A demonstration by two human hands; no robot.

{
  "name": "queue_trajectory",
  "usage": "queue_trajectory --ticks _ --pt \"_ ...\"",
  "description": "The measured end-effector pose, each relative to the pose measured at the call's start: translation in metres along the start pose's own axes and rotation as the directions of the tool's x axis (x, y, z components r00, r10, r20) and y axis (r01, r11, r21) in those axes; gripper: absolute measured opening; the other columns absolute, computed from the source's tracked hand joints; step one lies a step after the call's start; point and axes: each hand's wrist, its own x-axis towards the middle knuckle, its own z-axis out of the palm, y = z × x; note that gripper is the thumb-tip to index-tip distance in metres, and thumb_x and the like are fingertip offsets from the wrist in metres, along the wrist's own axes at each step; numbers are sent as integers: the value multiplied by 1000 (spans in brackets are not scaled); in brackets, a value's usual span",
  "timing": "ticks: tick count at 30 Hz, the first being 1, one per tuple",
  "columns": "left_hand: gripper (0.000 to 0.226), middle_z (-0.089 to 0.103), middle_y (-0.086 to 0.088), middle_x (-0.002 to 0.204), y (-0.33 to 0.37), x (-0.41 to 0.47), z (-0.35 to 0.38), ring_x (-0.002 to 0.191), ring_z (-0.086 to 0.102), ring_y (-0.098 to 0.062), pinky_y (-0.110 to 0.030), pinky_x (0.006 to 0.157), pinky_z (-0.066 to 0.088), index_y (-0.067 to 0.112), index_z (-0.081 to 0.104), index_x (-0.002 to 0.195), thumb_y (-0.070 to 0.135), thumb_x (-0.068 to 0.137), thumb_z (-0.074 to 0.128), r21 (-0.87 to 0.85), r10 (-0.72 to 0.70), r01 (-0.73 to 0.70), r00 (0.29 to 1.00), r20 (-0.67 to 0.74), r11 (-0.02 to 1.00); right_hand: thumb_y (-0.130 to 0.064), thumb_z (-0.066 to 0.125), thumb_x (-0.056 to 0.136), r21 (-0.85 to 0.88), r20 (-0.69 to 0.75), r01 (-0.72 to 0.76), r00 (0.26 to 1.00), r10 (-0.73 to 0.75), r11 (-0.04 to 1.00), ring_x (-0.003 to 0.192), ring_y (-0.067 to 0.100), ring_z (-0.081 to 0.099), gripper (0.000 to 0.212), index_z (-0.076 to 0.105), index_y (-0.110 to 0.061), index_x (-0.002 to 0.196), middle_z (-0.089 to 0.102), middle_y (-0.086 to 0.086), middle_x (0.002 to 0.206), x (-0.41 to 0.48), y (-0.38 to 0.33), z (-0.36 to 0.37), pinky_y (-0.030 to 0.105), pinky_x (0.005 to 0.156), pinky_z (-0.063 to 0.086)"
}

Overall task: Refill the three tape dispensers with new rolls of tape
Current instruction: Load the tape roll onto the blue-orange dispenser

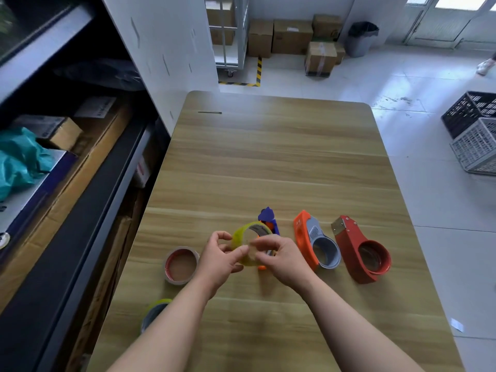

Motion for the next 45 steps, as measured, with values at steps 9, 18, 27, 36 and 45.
queue_trajectory --ticks 9,18,27,36,45 --pt "34 67 -5 116 -4 7 -22 99 64 -16 -30 70 54 19 58 114 6 84 68 124 -36 17 988 153 992 -18 56 96 32 47 -210 977 208 977 103 15 60 35 55 -26 130 62 0 112 5 17 -6 30 91 52" --pt "49 56 -19 126 -30 32 -15 100 59 -21 -31 68 55 8 47 136 16 91 63 116 -141 134 989 53 984 -25 47 100 -154 -153 -423 903 401 893 141 27 34 54 32 -9 149 34 11 153 23 42 -12 38 112 32" --pt "44 60 -8 115 -33 57 -1 95 60 -19 -31 66 55 8 47 135 19 94 58 134 -220 209 973 73 969 -12 41 96 -83 -80 -405 913 399 910 65 18 44 28 51 -15 69 50 -2 65 45 61 -1 26 52 32" --pt "29 67 -9 95 -24 50 -5 85 64 -19 -52 89 51 5 58 120 17 94 57 -79 -349 374 909 229 924 -11 46 99 469 139 -452 886 442 759 87 19 64 26 71 -17 104 72 3 92 28 56 -16 38 82 51" --pt "43 59 -24 121 -16 33 -14 92 68 -32 -44 73 58 -4 53 128 19 92 54 -259 -271 397 871 410 881 2 49 92 729 263 -464 869 419 503 112 34 60 36 59 -8 125 65 19 122 13 49 -25 51 105 44"
